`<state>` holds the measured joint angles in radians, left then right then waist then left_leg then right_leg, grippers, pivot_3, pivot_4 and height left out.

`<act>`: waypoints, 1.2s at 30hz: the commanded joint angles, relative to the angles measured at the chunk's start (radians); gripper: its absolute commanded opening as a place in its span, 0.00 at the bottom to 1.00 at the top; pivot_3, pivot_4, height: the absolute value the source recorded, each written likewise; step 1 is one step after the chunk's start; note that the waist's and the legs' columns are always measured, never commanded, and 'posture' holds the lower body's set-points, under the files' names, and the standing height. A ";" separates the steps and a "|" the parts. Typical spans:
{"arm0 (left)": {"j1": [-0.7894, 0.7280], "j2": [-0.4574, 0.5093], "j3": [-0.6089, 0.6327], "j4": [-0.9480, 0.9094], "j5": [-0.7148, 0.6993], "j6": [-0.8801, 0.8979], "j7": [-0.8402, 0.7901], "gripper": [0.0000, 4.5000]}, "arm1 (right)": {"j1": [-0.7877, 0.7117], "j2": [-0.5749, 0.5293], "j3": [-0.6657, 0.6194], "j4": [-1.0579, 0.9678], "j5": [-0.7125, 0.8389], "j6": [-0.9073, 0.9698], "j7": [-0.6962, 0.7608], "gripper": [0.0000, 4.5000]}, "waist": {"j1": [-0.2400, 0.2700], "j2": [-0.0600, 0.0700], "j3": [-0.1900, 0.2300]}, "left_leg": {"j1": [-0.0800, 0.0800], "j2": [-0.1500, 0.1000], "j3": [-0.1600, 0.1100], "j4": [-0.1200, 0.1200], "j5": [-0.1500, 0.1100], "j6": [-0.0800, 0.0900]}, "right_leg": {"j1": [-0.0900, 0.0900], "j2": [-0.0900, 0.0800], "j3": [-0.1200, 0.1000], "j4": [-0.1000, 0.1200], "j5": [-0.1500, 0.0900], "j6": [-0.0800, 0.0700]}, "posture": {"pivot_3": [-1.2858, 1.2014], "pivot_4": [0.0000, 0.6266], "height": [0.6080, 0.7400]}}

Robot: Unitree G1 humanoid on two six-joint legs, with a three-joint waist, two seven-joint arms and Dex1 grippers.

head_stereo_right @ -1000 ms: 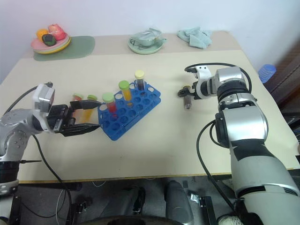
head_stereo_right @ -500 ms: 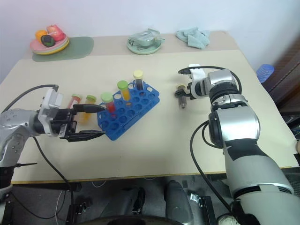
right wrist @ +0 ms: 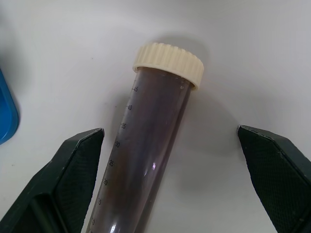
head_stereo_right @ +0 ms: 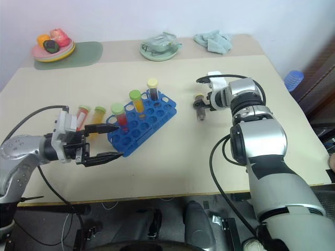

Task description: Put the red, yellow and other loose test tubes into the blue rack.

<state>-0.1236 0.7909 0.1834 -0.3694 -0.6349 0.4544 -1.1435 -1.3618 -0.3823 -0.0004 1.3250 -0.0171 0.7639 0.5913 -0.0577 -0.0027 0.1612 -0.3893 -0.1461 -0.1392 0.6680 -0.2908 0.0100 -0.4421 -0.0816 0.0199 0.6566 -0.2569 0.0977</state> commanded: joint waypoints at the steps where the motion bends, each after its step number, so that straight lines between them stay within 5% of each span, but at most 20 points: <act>1: 0.003 0.003 0.037 -0.037 -0.034 0.006 0.023 0.98 | -0.023 0.015 -0.024 0.004 0.002 -0.018 -0.007 1.00 | -0.003 0.000 0.000 | 0.000 0.000 0.000 0.000 0.000 0.000 | 0.000 0.000 0.000 0.000 0.000 0.000 | 0.52 0.24 1.00; 4: 0.011 0.006 0.036 -0.042 -0.045 0.011 0.033 0.98 | -0.022 0.024 -0.030 0.005 0.000 -0.024 -0.016 1.00 | -0.010 0.000 0.000 | 0.000 0.000 0.000 0.000 0.000 0.000 | 0.000 0.000 0.000 0.000 0.000 0.000 | 0.52 0.24 1.00; 6: 0.014 0.009 0.036 -0.039 -0.050 0.011 0.036 1.00 | -0.023 0.029 -0.032 0.006 -0.002 -0.027 -0.020 0.88 | -0.011 0.000 0.000 | 0.000 0.000 0.000 0.000 0.000 0.000 | 0.000 0.000 0.000 0.001 0.000 0.000 | 0.52 0.24 1.00; 12: 0.021 0.011 0.035 -0.028 -0.051 0.008 0.030 1.00 | -0.027 0.038 -0.031 0.006 -0.016 -0.031 -0.020 0.26 | -0.009 0.000 0.000 | 0.000 0.000 0.000 -0.001 0.000 -0.001 | -0.001 0.000 0.000 0.001 0.000 0.000 | 0.52 0.24 1.00; 17: 0.025 0.003 0.030 -0.005 -0.048 -0.001 0.022 1.00 | -0.037 0.025 -0.026 -0.004 -0.022 -0.042 0.013 0.26 | -0.009 0.000 0.000 | 0.000 0.000 0.000 -0.001 0.000 -0.001 | -0.001 0.000 0.000 0.001 0.000 0.000 | 0.52 0.24 1.00; 23: 0.055 -0.020 0.065 0.041 -0.067 -0.013 0.016 1.00 | -0.023 -0.024 -0.097 -0.239 0.111 -0.051 0.271 0.26 | -0.011 0.002 0.001 | 0.000 0.000 0.000 -0.001 0.000 -0.001 | -0.001 0.000 0.000 0.001 0.000 0.000 | 0.52 0.24 1.00; 27: 0.072 -0.020 0.081 0.072 -0.061 -0.030 0.008 1.00 | 0.214 0.006 -0.206 -0.732 0.283 0.001 0.276 0.26 | -0.004 0.001 0.000 | 0.000 0.001 0.000 -0.002 0.000 -0.001 | -0.002 0.001 0.000 0.001 0.000 0.000 | 0.52 0.24 1.00; 30: 0.081 -0.016 0.089 0.100 -0.057 -0.045 -0.005 1.00 | 0.497 0.096 -0.236 -1.158 0.351 -0.177 0.227 0.26 | 0.014 -0.002 -0.002 | 0.000 0.002 0.000 -0.003 0.000 -0.001 | -0.001 0.002 0.000 -0.001 0.000 0.000 | 0.52 0.24 1.00; 36: 0.071 -0.033 0.109 0.183 -0.062 -0.072 -0.027 1.00 | 0.683 0.326 -0.212 -1.262 0.363 -0.519 0.093 0.26 | 0.012 0.002 0.001 | 0.000 0.002 0.004 -0.001 0.000 -0.001 | -0.003 0.002 0.003 0.002 0.001 -0.001 | 0.52 0.24 1.00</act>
<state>-0.0469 0.7589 0.2565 -0.1966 -0.6858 0.4037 -1.1611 -0.6607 -0.0701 -0.2235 0.1046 0.3452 0.3935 0.6934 -0.0458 -0.0010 0.1618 -0.3885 -0.1445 -0.1352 0.6665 -0.2900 0.0086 -0.4451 -0.0794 0.0235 0.6596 -0.2555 0.0969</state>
